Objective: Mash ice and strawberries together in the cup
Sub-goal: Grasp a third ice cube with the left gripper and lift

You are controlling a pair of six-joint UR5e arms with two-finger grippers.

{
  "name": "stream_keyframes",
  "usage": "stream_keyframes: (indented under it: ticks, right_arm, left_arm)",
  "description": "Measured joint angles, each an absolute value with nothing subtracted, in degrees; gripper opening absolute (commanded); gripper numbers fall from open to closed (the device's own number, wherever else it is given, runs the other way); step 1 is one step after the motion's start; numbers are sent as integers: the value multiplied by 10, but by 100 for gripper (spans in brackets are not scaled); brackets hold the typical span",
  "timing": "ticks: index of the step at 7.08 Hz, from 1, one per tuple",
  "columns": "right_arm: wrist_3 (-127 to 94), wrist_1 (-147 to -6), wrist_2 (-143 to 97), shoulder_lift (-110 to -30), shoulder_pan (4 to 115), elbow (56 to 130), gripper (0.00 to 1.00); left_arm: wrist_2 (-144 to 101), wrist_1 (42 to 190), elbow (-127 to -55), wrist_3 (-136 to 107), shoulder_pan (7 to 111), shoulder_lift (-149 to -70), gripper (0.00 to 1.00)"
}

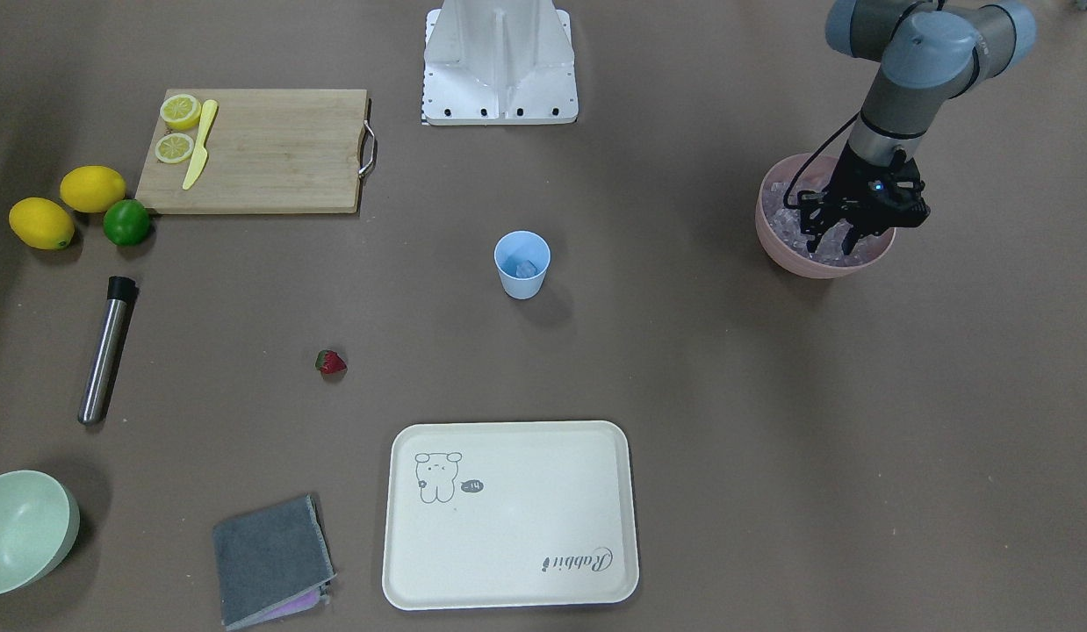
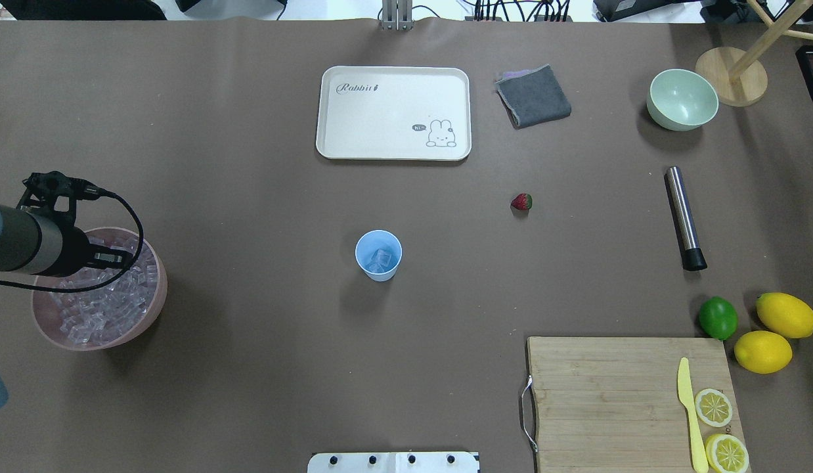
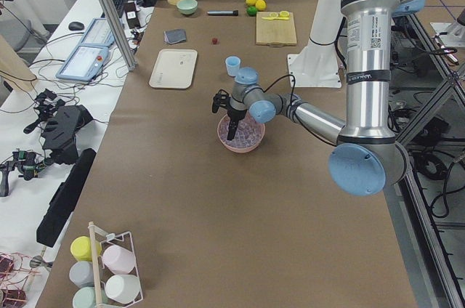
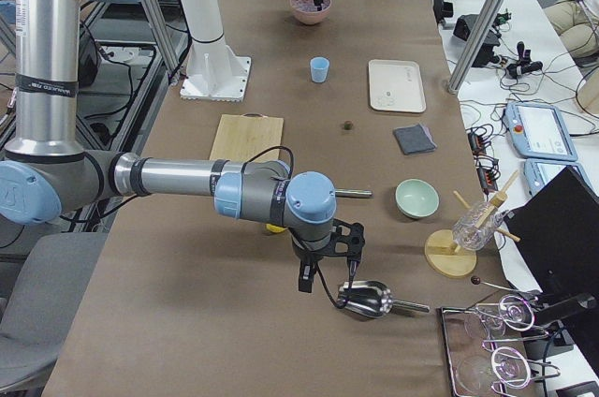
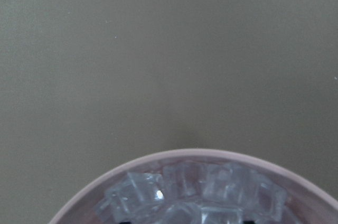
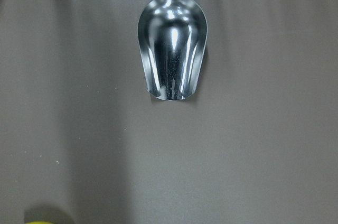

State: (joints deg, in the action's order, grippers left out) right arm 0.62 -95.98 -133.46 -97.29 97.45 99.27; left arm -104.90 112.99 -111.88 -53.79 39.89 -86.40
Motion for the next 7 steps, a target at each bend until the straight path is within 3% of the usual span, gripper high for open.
stream_keyframes:
  ticks: [2, 3, 7]
  right_arm:
    - [6, -960, -1334, -973, 975, 994, 100]
    - [6, -960, -1334, -973, 975, 995, 100]
    - [6, -960, -1334, -972, 975, 995, 100]
  left_arm:
    - [-1049, 1130, -1120, -538, 399, -864, 11]
    - [-1050, 1130, -1121, -538, 399, -864, 2]
    - [-1050, 1129, -1139, -530, 403, -851, 0]
